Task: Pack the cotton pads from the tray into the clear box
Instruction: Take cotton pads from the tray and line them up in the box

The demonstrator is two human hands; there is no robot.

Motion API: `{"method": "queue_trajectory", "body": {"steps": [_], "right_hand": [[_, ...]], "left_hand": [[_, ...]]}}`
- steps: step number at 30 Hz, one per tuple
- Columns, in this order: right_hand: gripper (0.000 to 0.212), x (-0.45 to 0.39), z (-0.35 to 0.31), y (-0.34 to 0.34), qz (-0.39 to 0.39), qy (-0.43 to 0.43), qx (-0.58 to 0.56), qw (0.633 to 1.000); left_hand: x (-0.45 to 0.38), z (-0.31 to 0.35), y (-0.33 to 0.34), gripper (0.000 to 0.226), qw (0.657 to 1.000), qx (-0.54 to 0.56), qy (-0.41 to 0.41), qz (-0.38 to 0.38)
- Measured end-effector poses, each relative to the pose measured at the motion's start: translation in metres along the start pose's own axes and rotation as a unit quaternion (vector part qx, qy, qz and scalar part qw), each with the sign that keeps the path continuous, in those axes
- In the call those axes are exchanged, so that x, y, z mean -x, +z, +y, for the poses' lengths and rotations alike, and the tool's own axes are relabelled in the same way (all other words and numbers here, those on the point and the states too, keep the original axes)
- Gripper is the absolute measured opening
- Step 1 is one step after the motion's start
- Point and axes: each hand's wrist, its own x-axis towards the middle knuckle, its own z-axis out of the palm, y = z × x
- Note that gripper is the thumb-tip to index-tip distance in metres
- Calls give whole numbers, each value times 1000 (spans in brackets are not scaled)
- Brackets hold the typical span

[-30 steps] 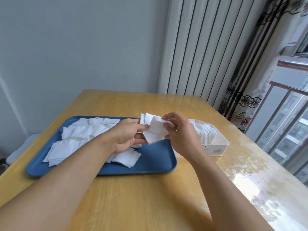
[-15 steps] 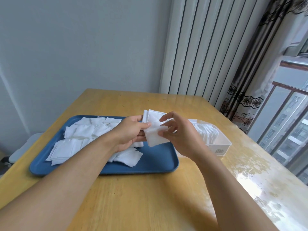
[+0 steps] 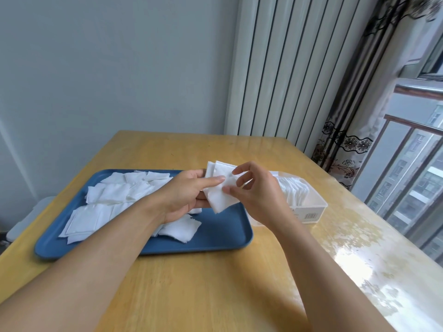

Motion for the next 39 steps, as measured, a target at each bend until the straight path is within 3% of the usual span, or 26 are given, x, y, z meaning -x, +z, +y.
{"method": "queue_trajectory", "body": {"steps": [9, 13, 17, 23, 28, 34, 39], "right_hand": [[30, -3, 3, 2, -23, 34, -76, 996], [3, -3, 4, 0, -33, 40, -112, 992], [15, -3, 0, -3, -30, 72, -253, 964], [24, -5, 5, 0, -19, 90, -281, 955], [24, -7, 6, 1, 9, 97, -275, 956], [23, -7, 7, 0, -58, 135, -291, 945], [14, -7, 4, -2, 26, 106, -331, 937]], "left_hand": [[-6, 1, -3, 19, 992, 55, 29, 110], [-9, 0, -10, 19, 980, 89, 46, 175], [-7, 0, -8, 22, 987, 76, 46, 133], [-1, 1, 2, 29, 998, 16, 48, 31], [0, 2, 2, 32, 999, 3, 42, 18], [1, 3, 1, 30, 999, 6, 33, -3], [2, 4, -1, 29, 998, 57, 16, 16]]}}
